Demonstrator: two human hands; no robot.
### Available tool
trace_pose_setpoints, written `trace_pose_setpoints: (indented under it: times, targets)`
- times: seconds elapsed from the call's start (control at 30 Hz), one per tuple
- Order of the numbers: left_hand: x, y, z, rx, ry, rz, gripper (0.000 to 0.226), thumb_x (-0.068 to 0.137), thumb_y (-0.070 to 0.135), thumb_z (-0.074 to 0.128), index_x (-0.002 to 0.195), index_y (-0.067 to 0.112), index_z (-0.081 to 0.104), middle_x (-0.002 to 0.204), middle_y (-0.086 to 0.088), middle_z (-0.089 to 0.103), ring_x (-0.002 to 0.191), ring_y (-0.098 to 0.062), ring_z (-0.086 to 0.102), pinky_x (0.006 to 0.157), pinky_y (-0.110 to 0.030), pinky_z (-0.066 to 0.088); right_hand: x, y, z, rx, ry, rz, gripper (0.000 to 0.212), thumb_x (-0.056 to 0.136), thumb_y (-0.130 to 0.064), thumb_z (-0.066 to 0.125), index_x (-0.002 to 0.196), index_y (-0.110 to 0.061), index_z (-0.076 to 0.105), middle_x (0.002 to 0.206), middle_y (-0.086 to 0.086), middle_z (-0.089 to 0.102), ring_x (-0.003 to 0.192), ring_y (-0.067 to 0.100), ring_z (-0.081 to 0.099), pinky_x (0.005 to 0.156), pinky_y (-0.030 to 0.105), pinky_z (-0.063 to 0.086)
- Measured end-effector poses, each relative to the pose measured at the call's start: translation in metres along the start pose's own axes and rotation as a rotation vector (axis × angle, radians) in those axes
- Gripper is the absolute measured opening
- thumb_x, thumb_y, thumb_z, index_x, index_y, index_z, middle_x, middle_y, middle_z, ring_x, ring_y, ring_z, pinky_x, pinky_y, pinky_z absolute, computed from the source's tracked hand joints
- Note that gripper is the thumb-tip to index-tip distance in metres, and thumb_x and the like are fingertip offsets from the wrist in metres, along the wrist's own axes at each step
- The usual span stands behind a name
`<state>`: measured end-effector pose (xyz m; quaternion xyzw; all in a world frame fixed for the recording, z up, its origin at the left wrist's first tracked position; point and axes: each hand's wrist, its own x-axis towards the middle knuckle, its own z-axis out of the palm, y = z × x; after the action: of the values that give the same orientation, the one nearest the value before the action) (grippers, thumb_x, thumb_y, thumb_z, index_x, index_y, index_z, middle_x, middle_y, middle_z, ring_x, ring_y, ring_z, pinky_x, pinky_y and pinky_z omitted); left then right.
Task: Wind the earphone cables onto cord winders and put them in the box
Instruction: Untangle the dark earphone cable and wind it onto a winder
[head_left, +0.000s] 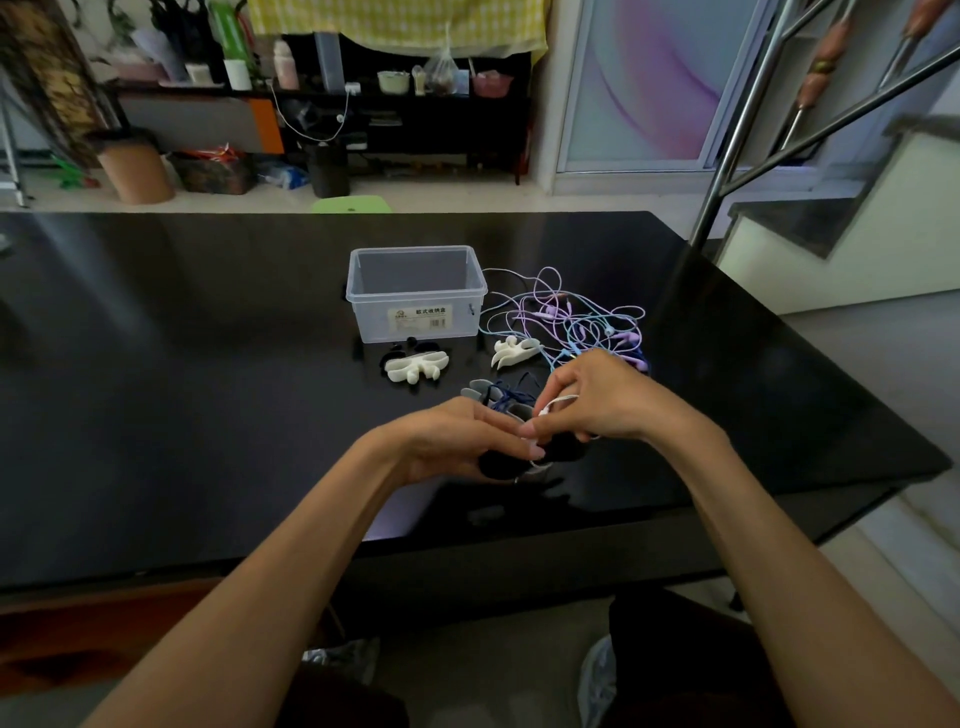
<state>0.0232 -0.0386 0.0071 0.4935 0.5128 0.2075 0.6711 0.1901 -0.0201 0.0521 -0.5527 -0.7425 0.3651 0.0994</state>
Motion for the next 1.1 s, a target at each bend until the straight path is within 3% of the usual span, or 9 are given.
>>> trace_pose_setpoints:
  times: [0.17,0.27,0.33,0.43,0.53,0.67,0.83,1.0,1.1]
  targets:
    - [0.003,-0.001,-0.001,-0.006,0.060,-0.017,0.019,0.082,-0.001,0.067,0.094,0.013,0.073,0.097,-0.005,0.069,0.090,-0.013,0.065,0.077,-0.022,0.057,0.003,0.003,0.001,-0.032,0.072,0.002,0.014,0.068,-0.029,0.082,0.069,-0.020,0.071,0.070,0.002,0.071,0.069,0.012,0.064,0.065,0.025,0.050]
    - [0.005,0.001,0.001,-0.085,0.117,0.001,0.017,0.091,0.004,0.057,0.103,0.002,0.067,0.096,-0.010,0.069,0.082,-0.012,0.067,0.073,-0.020,0.057,0.006,0.004,0.003,-0.042,0.184,-0.016,0.015,0.070,-0.030,0.081,0.068,-0.019,0.072,0.065,-0.002,0.071,0.061,0.004,0.063,0.058,0.014,0.046]
    - [0.005,0.002,0.004,-0.118,0.141,0.023,0.020,0.095,0.008,0.050,0.107,-0.002,0.063,0.097,-0.011,0.068,0.080,-0.013,0.068,0.071,-0.019,0.055,0.009,0.006,0.005,-0.039,0.262,-0.050,0.013,0.073,-0.030,0.079,0.070,-0.019,0.073,0.065,-0.002,0.072,0.063,0.002,0.064,0.065,0.019,0.048]
    - [0.006,0.003,0.008,-0.139,0.196,0.060,0.020,0.099,0.012,0.042,0.095,0.005,0.061,0.091,-0.009,0.068,0.072,-0.010,0.067,0.068,-0.017,0.054,0.009,0.006,0.010,-0.003,0.283,-0.076,0.008,0.081,-0.026,0.073,0.082,-0.017,0.074,0.075,0.000,0.074,0.064,0.005,0.065,0.068,0.021,0.051]
    - [0.006,0.003,0.007,-0.113,0.281,0.128,0.022,0.099,0.013,0.042,0.089,0.008,0.061,0.087,-0.008,0.067,0.070,-0.008,0.066,0.068,-0.018,0.055,0.007,0.006,0.016,0.006,0.293,-0.115,0.006,0.086,-0.020,0.066,0.088,-0.017,0.071,0.077,-0.004,0.072,0.061,0.011,0.068,0.060,0.011,0.050]
    - [0.004,0.003,0.008,-0.086,0.410,0.245,0.022,0.098,0.008,0.042,0.093,0.005,0.063,0.083,-0.011,0.063,0.071,-0.013,0.062,0.062,-0.019,0.053,0.009,0.005,0.031,-0.061,0.453,-0.184,0.006,0.087,-0.023,0.064,0.084,-0.018,0.066,0.076,-0.001,0.073,0.070,0.016,0.069,0.076,0.034,0.054]
    - [0.008,0.002,0.009,-0.142,0.559,0.373,0.027,0.094,0.009,0.049,0.079,0.018,0.068,0.077,-0.007,0.066,0.080,-0.020,0.059,0.085,-0.041,0.052,0.012,0.002,0.048,-0.068,0.640,-0.314,0.008,0.090,-0.023,0.062,0.089,-0.015,0.064,0.085,0.000,0.073,0.081,0.020,0.068,0.075,0.041,0.052]
    - [0.007,0.003,0.003,-0.174,0.547,0.453,0.022,0.092,0.003,0.053,0.111,0.003,0.064,0.080,0.002,0.070,0.066,0.002,0.066,0.067,-0.015,0.055,0.015,0.004,0.046,-0.061,0.683,-0.374,0.010,0.091,-0.024,0.060,0.091,-0.015,0.063,0.080,-0.001,0.071,0.072,0.015,0.066,0.068,0.037,0.053]
    - [0.009,0.005,0.001,-0.120,0.565,0.482,0.033,0.092,0.004,0.054,0.125,0.004,0.055,0.098,-0.005,0.070,0.079,-0.004,0.065,0.081,-0.024,0.055,0.016,0.001,0.042,0.267,0.597,-0.275,0.009,0.093,-0.018,0.058,0.087,-0.010,0.061,0.072,-0.002,0.069,0.053,0.005,0.059,0.055,0.022,0.050]
